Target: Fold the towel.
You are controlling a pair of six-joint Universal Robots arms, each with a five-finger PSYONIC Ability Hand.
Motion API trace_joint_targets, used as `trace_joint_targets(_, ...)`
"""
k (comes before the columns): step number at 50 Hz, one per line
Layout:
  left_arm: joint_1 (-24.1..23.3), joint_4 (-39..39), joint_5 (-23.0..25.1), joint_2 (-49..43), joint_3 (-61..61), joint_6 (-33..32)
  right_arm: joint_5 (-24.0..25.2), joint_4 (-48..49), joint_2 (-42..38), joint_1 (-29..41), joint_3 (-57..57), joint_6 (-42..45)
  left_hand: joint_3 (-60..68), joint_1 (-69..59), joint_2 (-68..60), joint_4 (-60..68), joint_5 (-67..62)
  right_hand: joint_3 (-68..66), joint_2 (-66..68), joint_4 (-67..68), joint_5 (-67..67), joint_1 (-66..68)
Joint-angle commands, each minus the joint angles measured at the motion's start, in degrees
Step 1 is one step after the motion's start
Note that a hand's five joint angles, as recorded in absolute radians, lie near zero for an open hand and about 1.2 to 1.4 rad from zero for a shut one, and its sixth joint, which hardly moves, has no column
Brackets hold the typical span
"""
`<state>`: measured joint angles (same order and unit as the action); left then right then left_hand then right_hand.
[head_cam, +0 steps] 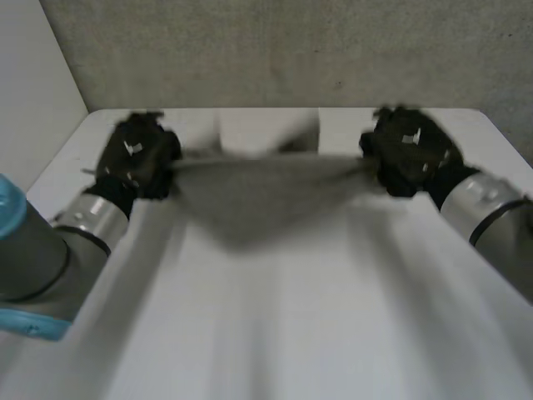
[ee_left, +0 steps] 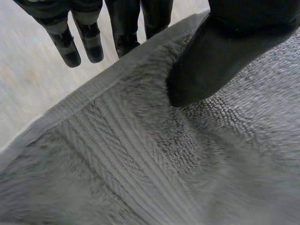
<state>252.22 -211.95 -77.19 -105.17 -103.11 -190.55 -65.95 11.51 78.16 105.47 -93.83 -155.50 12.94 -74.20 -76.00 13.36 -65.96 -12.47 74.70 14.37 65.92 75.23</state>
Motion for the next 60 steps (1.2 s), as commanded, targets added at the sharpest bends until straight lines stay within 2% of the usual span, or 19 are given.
trace_joint_targets(1,-0.68,0.58,-0.24,-6.80,-0.69,-3.24,-0.06,0.44,-6.87,0.09,-5.74,0.37,-2.94,-5.80,-4.00,-3.36,-4.04,2.47,5.30,-4.37,4.08,4.77)
trace_joint_targets(5,-1.12,2.15,-0.33,-8.90,-0.61,-6.49,0.12,0.27,-9.61,0.09,-6.19,0.46,-2.94,-5.80,-4.00,-3.36,-4.04,2.47,5.30,-4.37,4.08,4.77)
trace_joint_targets(12,-2.17,3.21,-0.77,-8.38,-0.69,-7.81,-0.49,-0.09,-8.30,0.26,-5.92,0.37,-2.94,-5.80,-4.00,-3.36,-4.04,2.47,5.30,-4.37,4.08,4.77)
trace_joint_targets(13,-2.61,3.30,-0.77,-8.12,-0.87,-7.81,-0.50,-0.17,-7.94,0.26,-6.01,0.28,-2.94,-5.80,-4.00,-3.36,-4.04,2.47,-2.13,-4.37,-3.35,-2.67)
trace_joint_targets(14,-2.61,3.30,-0.77,-8.12,-0.87,-7.81,-0.50,-0.17,-7.94,0.26,-6.01,0.28,-2.94,-5.80,-4.00,-3.36,-4.04,2.47,-2.21,-4.37,-3.42,-2.74)
trace_joint_targets(15,-2.79,3.30,-0.77,-7.86,-1.13,-7.81,-0.85,-0.17,-7.85,0.26,-6.10,0.19,-2.94,-5.80,-4.00,-3.36,-4.04,2.47,-12.87,-4.37,-14.08,-13.40)
trace_joint_targets(16,-2.79,3.30,-0.77,-7.42,-1.57,-7.81,-0.85,-0.17,-7.85,0.26,-6.10,0.19,-2.94,13.49,15.30,-3.36,15.26,2.47,-12.97,-4.37,-14.19,-13.51)
trace_joint_targets(17,-2.79,3.30,-0.77,-7.42,-1.57,-7.81,-1.02,-0.17,-7.85,0.35,-6.36,0.19,-2.94,13.68,15.49,-3.36,15.45,2.47,-18.97,-4.37,-20.19,-19.50)
trace_joint_targets(18,-2.88,3.39,-0.77,-6.98,-1.92,-7.99,-1.02,-0.17,-7.85,0.35,-6.62,0.11,-2.94,35.00,36.81,-3.36,36.77,2.47,-19.03,-4.37,-20.25,-19.56)
trace_joint_targets(19,-2.96,3.74,-0.86,-6.63,-2.27,-8.08,-1.02,-0.17,-7.85,0.35,-6.62,0.11,-2.94,47.54,49.35,-3.36,49.30,2.47,-19.03,-4.37,-20.25,-19.56)
trace_joint_targets(24,-3.05,5.05,-0.86,-6.19,-2.89,-8.17,-0.94,-0.17,-8.46,0.26,-7.50,0.28,-2.94,59.93,61.74,-3.36,61.70,2.47,-18.53,-4.37,-19.74,-19.06)
trace_joint_targets(38,-0.77,6.82,-1.12,-5.22,-2.98,-8.17,-1.11,-0.17,-8.55,-0.18,-7.50,0.28,-2.94,58.26,60.07,-3.36,60.03,2.47,-18.36,-4.37,-19.57,-18.89)
trace_joint_targets(48,2.04,8.05,-3.32,-0.65,-3.68,-8.17,-1.11,-0.26,-7.94,-0.44,-7.59,0.28,-2.94,57.26,59.06,-3.36,59.02,2.47,-18.36,-4.37,-19.57,-18.89)
trace_joint_targets(50,2.31,8.13,-3.41,-0.38,-3.68,-8.17,-1.11,-0.26,-8.03,-0.44,-7.59,0.28,-2.94,55.91,57.72,-3.36,57.67,2.47,-18.36,-4.37,-19.57,-18.89)
trace_joint_targets(54,2.66,8.31,-3.32,-0.30,-3.68,-8.17,-1.11,-0.17,-8.11,-0.44,-7.59,0.28,-2.94,43.83,45.63,-3.36,45.59,2.47,-18.53,-4.37,-19.74,-19.06)
trace_joint_targets(60,2.66,9.54,-3.06,-1.00,-3.16,-8.17,-1.02,-0.17,-8.38,-0.44,-7.59,0.28,-2.94,39.94,41.75,-3.36,41.71,2.47,-18.53,-4.37,-19.74,-19.06)
